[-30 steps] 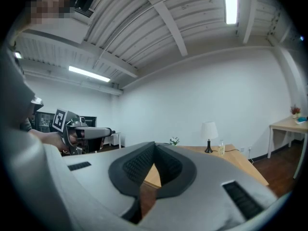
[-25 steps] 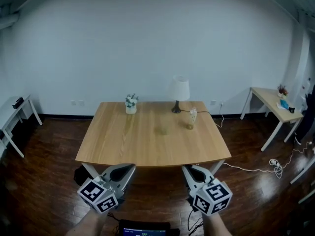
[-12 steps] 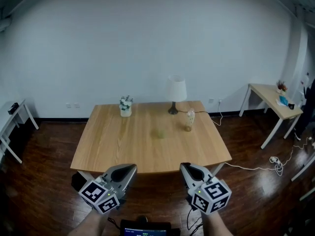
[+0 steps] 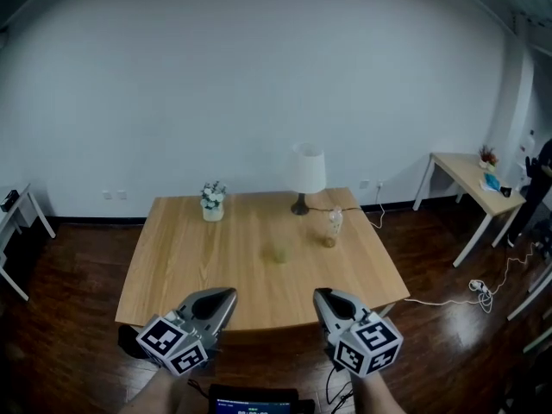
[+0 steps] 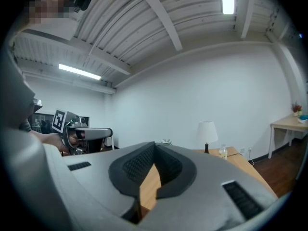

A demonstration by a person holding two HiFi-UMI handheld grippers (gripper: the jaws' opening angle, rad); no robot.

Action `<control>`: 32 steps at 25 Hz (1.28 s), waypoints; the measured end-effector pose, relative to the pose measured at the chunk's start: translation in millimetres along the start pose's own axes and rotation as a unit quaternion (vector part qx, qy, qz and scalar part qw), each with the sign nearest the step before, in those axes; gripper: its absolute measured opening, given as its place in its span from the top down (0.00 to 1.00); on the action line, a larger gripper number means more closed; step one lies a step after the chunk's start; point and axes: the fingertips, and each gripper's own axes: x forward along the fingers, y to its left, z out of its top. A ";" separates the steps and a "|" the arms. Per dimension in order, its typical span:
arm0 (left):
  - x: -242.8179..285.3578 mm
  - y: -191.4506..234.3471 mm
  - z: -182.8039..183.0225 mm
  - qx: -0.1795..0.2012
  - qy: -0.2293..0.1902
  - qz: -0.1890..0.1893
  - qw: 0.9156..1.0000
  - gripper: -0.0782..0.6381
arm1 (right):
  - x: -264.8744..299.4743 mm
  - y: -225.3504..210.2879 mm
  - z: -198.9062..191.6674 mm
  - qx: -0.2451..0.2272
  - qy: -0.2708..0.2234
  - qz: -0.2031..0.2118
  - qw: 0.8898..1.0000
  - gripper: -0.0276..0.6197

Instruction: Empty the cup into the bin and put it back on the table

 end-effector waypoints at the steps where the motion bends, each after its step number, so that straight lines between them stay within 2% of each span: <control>1: 3.7 6.5 -0.4 0.000 0.001 -0.004 1.000 0.90 | 6.8 -2.6 0.8 0.000 0.001 -0.003 1.000 0.95; 9: 25.0 58.5 -2.9 -0.002 0.003 -0.025 1.000 0.90 | 57.7 -17.6 3.7 0.001 0.008 -0.028 1.000 0.95; 14: 31.8 86.9 -11.1 -0.012 0.008 -0.026 1.000 0.90 | 85.2 -21.3 3.4 0.001 0.016 -0.032 0.999 0.95; 24: 50.4 107.2 -20.7 -0.028 0.012 -0.023 0.999 0.90 | 109.0 -35.8 7.8 -0.003 0.029 -0.028 0.999 0.95; 32: 79.1 122.1 -24.6 -0.021 0.017 -0.004 1.000 0.90 | 133.0 -68.3 5.2 0.005 0.033 -0.010 0.999 0.95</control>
